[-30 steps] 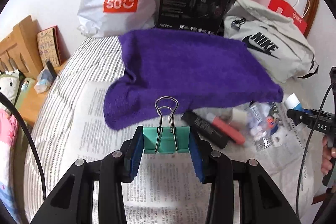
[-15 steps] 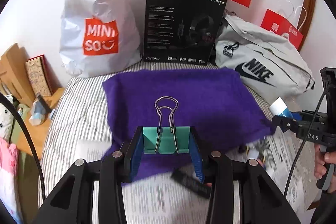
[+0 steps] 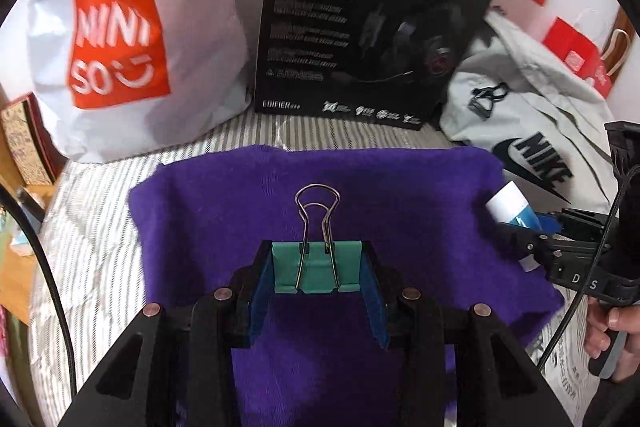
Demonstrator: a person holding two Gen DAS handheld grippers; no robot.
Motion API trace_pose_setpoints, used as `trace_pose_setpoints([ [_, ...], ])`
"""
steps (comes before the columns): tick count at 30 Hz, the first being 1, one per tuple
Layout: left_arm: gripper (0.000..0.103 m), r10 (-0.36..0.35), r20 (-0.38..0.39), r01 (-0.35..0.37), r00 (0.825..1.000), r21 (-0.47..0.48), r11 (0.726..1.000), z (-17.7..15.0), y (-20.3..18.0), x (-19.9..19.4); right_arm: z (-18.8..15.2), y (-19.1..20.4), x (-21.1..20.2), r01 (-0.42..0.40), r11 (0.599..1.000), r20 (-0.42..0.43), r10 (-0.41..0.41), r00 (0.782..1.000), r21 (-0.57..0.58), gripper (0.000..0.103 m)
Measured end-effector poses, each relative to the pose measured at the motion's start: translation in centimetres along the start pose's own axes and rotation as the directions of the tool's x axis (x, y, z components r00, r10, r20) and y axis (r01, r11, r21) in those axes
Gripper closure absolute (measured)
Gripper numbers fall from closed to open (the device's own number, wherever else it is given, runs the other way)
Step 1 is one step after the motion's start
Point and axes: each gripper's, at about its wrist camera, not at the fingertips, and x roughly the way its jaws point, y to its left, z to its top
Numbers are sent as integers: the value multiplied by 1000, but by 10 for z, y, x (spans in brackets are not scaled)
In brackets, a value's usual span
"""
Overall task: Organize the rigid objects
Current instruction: 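Carry the clip and jar onto the purple towel and open both tools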
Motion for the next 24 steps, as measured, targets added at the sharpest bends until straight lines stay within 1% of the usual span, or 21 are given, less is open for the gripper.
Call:
trace_pose_setpoints([
  [4,64,26,-29,-26,999,-5,1000,6,6,20,12,0,26,12,1000,-38,-11,999,9,67],
  [8,64,30,-51,-30,998,1,1000,8,6,29,14,1,40,46,999,-58,-46,997,4,67],
  [15,64,54,-90,-52,994,27,998,9,2,43,18,4,46,62,998,-60,-64,996,-27,67],
  [20,64,74,-100,-70,992,47,996,12,-2,49,17,7,46,72,996,-63,-76,995,-58,66],
  [22,64,85,-105,-79,991,65,995,12,-4,50,16,7,45,63,996,-71,-68,995,-64,62],
  [23,63,87,-106,-79,990,74,994,12,-5,51,15,6,45,45,997,-78,-50,996,-58,56],
  [24,59,84,-108,-75,991,82,994,11,-6,51,14,6,45,36,998,-82,-40,996,-51,51],
])
